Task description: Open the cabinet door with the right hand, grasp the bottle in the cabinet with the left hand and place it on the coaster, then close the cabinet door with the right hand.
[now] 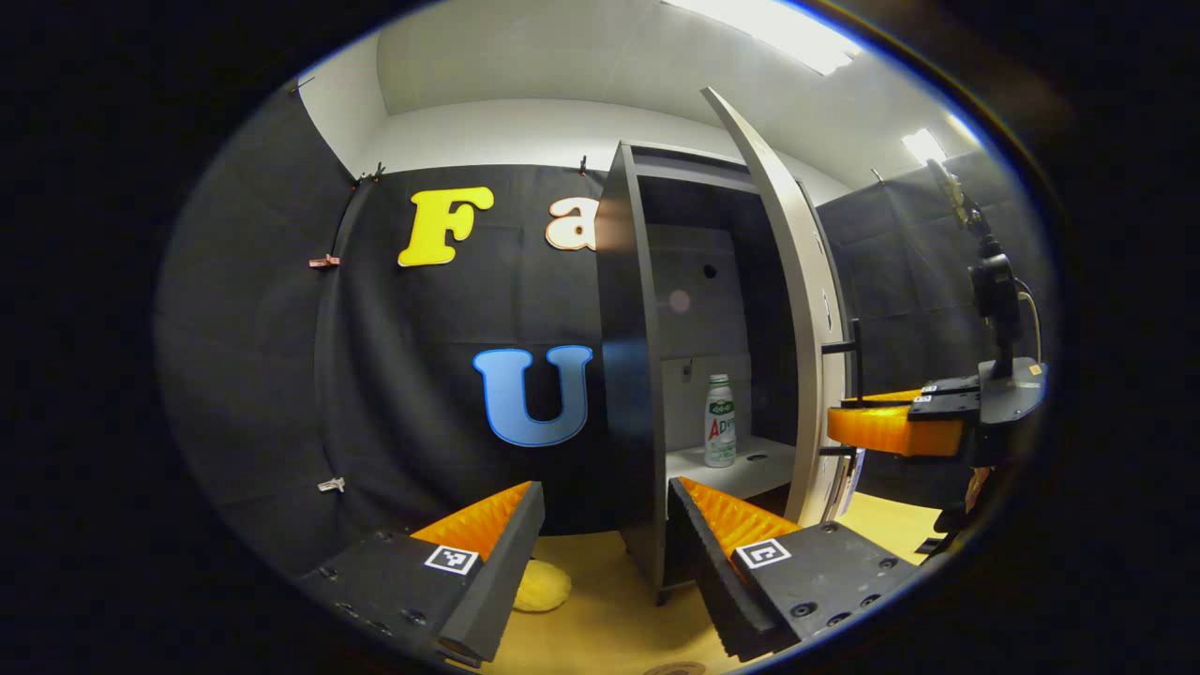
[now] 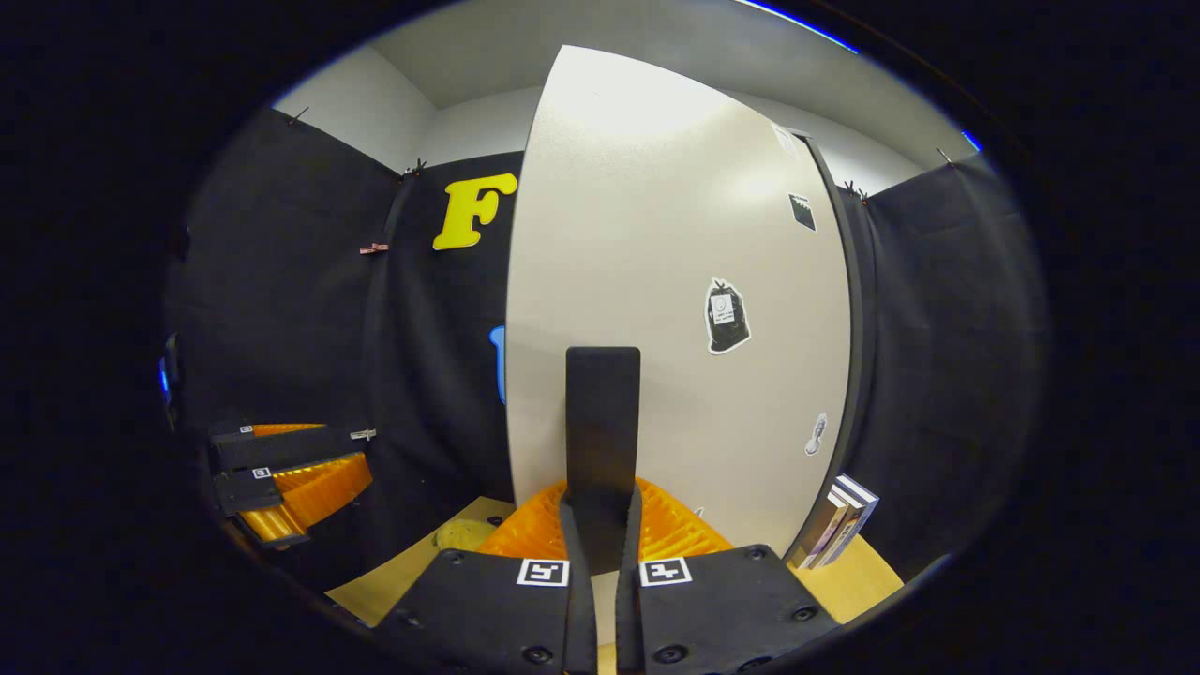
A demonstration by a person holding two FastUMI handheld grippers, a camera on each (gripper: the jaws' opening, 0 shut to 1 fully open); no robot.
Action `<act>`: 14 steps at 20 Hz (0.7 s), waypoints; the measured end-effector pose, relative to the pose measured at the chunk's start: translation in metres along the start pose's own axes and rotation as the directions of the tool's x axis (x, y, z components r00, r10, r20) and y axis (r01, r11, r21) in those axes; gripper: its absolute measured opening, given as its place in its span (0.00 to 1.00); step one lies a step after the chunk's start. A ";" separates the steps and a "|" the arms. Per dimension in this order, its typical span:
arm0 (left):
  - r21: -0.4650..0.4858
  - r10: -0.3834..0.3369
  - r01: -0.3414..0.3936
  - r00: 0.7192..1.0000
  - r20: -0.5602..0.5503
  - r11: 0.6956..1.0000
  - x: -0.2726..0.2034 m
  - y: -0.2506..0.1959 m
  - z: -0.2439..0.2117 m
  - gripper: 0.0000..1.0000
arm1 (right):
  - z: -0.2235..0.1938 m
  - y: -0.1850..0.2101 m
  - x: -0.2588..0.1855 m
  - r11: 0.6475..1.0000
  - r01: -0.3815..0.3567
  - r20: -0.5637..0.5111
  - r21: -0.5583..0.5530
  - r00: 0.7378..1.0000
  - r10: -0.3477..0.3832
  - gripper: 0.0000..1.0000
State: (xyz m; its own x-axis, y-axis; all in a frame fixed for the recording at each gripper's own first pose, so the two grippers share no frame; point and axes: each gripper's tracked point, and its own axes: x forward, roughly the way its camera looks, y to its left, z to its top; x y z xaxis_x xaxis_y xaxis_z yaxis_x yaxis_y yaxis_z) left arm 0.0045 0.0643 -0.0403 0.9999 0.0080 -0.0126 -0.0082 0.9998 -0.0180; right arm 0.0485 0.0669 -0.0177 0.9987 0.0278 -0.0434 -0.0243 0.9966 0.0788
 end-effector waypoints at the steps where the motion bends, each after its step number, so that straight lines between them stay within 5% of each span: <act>1: -0.009 -0.023 0.023 1.000 -0.001 1.000 0.003 -0.009 -0.001 0.84 | 0.001 -0.005 -0.008 1.000 -0.003 0.005 0.008 1.000 0.003 0.12; 7: -0.050 -0.153 0.153 0.988 0.004 0.987 0.029 -0.059 -0.002 0.80 | 0.004 -0.038 -0.048 0.999 0.042 0.019 -0.029 0.999 -0.042 0.12; 14: -0.037 -0.308 0.309 0.951 0.029 0.950 0.049 -0.140 0.003 0.85 | 0.008 -0.095 -0.093 0.989 0.148 0.001 -0.027 0.989 -0.148 0.11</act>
State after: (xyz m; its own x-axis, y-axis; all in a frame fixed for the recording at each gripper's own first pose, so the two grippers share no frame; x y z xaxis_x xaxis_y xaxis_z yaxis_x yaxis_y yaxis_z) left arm 0.0546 -0.0751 -0.0356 0.9537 -0.3000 0.0228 0.3009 0.9519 -0.0576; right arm -0.0421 -0.0314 -0.0137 0.9912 -0.1204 -0.0541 0.1229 0.9914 0.0443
